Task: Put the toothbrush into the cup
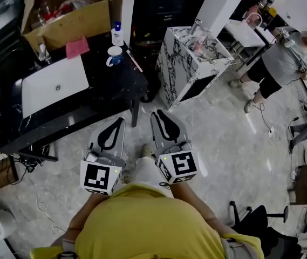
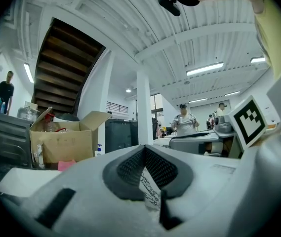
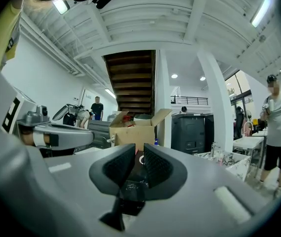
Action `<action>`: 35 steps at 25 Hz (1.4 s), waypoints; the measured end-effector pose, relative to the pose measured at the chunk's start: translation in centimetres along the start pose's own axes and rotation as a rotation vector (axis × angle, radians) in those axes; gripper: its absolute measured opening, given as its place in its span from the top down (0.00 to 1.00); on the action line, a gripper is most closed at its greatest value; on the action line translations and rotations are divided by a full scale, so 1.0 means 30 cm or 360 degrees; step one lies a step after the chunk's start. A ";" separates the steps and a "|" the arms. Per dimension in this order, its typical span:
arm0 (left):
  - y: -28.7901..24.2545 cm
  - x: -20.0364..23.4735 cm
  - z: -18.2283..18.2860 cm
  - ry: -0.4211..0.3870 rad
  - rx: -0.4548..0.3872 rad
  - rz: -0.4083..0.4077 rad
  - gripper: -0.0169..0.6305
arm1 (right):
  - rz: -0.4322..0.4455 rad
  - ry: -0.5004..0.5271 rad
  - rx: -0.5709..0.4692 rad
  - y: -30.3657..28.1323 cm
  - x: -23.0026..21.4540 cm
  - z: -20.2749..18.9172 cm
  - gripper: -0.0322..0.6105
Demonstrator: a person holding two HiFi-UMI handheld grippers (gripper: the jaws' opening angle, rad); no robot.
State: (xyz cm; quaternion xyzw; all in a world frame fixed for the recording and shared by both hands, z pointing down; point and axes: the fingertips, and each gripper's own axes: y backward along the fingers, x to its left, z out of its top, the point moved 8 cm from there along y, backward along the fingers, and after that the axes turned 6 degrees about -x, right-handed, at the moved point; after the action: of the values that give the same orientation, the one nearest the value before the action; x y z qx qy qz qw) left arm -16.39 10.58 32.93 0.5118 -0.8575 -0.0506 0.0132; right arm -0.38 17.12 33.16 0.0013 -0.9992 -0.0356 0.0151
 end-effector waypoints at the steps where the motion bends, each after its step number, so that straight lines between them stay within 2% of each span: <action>1: -0.018 0.009 -0.001 0.0012 -0.0005 0.0007 0.97 | 0.0005 -0.0005 -0.0004 -0.022 -0.014 -0.003 0.85; 7: -0.146 0.129 -0.033 -0.0023 0.0000 0.0064 0.97 | 0.0112 -0.0030 -0.0019 -0.246 -0.093 -0.040 0.85; 11: -0.296 0.228 -0.023 -0.0009 -0.0056 0.0138 0.97 | 0.0187 -0.0029 -0.0018 -0.440 -0.174 -0.055 0.85; 24: -0.777 0.494 -0.095 0.0013 -0.0035 0.0395 0.97 | 0.0544 0.0021 0.0151 -1.027 -0.463 -0.182 0.84; 30: -0.895 0.549 -0.169 0.0023 -0.0024 0.0505 0.97 | 0.0730 0.0058 0.0233 -1.189 -0.527 -0.264 0.84; 35: -0.937 0.569 -0.226 0.0042 0.0044 0.0542 0.97 | 0.0784 0.0068 0.0357 -1.247 -0.561 -0.358 0.83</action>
State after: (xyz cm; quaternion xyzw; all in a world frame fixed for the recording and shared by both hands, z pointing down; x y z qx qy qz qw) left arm 0.62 -18.16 36.35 0.3598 -0.9322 -0.0291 0.0257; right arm 16.81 -20.90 40.68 -0.2396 -0.9666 0.0800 0.0441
